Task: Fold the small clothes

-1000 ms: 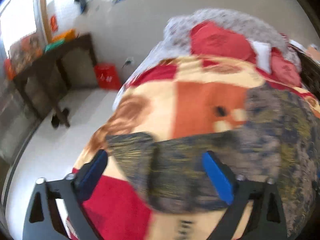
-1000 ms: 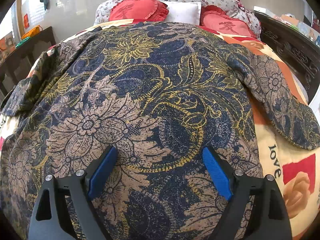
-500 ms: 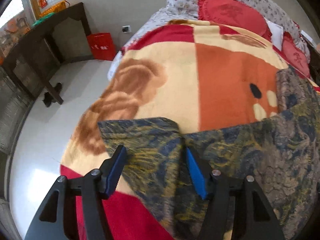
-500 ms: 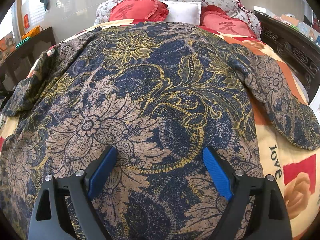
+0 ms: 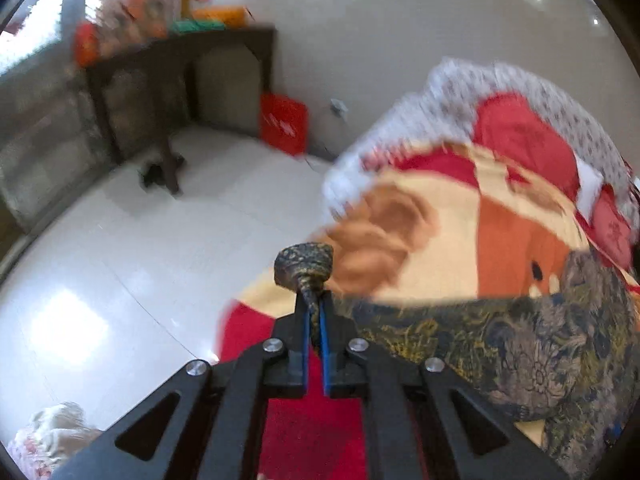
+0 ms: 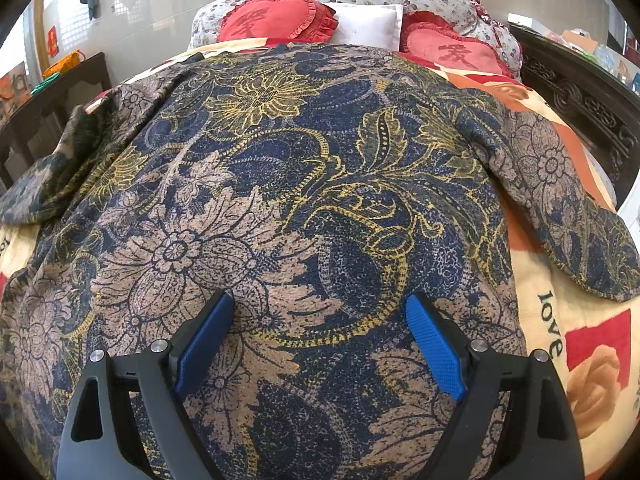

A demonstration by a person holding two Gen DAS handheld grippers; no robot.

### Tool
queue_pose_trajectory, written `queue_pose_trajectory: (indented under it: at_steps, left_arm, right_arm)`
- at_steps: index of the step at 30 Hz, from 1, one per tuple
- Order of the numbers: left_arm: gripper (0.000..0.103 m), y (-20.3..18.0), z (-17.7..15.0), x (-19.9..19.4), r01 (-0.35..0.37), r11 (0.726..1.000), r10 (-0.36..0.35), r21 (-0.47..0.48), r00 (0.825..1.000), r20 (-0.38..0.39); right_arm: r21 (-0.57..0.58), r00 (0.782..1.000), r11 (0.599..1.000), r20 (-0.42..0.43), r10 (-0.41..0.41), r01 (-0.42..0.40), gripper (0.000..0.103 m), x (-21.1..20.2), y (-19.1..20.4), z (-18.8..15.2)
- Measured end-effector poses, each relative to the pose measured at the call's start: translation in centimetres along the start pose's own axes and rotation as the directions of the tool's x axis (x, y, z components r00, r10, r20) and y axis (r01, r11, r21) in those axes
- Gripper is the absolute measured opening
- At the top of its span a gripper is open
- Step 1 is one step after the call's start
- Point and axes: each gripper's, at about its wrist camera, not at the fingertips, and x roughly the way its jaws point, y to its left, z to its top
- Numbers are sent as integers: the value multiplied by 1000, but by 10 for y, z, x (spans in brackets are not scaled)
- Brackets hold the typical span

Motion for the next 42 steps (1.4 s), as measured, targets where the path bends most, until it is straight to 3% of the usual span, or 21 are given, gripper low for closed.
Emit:
queue_pose_trajectory:
  at_steps: [2, 5, 9, 11, 13, 16, 17, 20, 23, 24, 27, 29, 30, 32, 33, 36, 37, 42]
  left_arm:
    - [4, 13, 8, -19, -43, 999, 45, -31, 997, 65]
    - [4, 33, 29, -47, -112, 991, 124, -78, 978, 169]
    - [4, 36, 46, -70, -102, 988, 129, -119, 962, 242]
    - [4, 20, 45, -74, -41, 995, 61, -87, 968, 243]
    - [4, -11, 41, -77, 69, 997, -59, -31, 970, 238]
    - [4, -79, 30, -83, 255, 964, -266, 80, 942, 204]
    - [4, -106, 25, -85, 323, 939, -340, 120, 923, 181]
    - [4, -200, 5, -95, 512, 825, -545, 238, 833, 98]
    - [4, -292, -22, -114, 639, 687, -680, 346, 733, -2]
    - [4, -329, -37, -121, 674, 629, -716, 386, 696, -48]
    - [4, -402, -71, -127, 728, 531, -748, 434, 644, -164]
    - [4, -447, -98, -121, 753, 474, -740, 457, 622, -258]
    - [4, -465, -112, -115, 759, 454, -724, 467, 619, -303]
    - [4, -483, -137, -110, 774, 424, -705, 469, 608, -365]
    - [4, -489, -147, -103, 798, 402, -698, 448, 584, -414]
    - [4, -496, -162, -102, 832, 353, -698, 429, 539, -471]
    - [4, -498, -166, -102, 850, 322, -700, 416, 510, -500]
    - [4, -514, -183, -120, 884, 194, -704, 426, 428, -566]
  right_arm:
    - [0, 1000, 1000, 1, -1, 1, 103, 0, 0, 0]
    - [0, 1000, 1000, 1, -1, 1, 103, 0, 0, 1]
    - [-2, 1000, 1000, 2, -3, 3, 103, 0, 1, 0]
    - [-1, 1000, 1000, 2, -2, 3, 103, 0, 0, 0]
    - [-1, 1000, 1000, 1, -2, 2, 103, -1, 1, 0]
    - [0, 1000, 1000, 1, -2, 2, 103, 0, 1, 0]
    - [0, 1000, 1000, 1, -1, 1, 103, 0, 1, 0]
    - [4, 1000, 1000, 3, 4, -4, 103, 0, 0, 0]
    - [7, 1000, 1000, 3, 8, -8, 103, 0, -1, 0]
    - [8, 1000, 1000, 3, 9, -9, 103, 0, -2, 0]
    - [15, 1000, 1000, 6, 19, -19, 103, -1, -3, 0]
    - [16, 1000, 1000, 8, 21, -21, 103, -1, -3, 0]
    - [17, 1000, 1000, 8, 21, -21, 103, -1, -3, -1]
    - [19, 1000, 1000, 9, 24, -24, 103, -1, -3, 0]
    - [19, 1000, 1000, 9, 25, -25, 103, -1, -3, 0]
    - [20, 1000, 999, 10, 25, -25, 103, -1, -4, -1]
    - [20, 1000, 999, 10, 25, -25, 103, -1, -4, 0]
    - [19, 1000, 1000, 9, 24, -24, 103, -2, -4, 0]
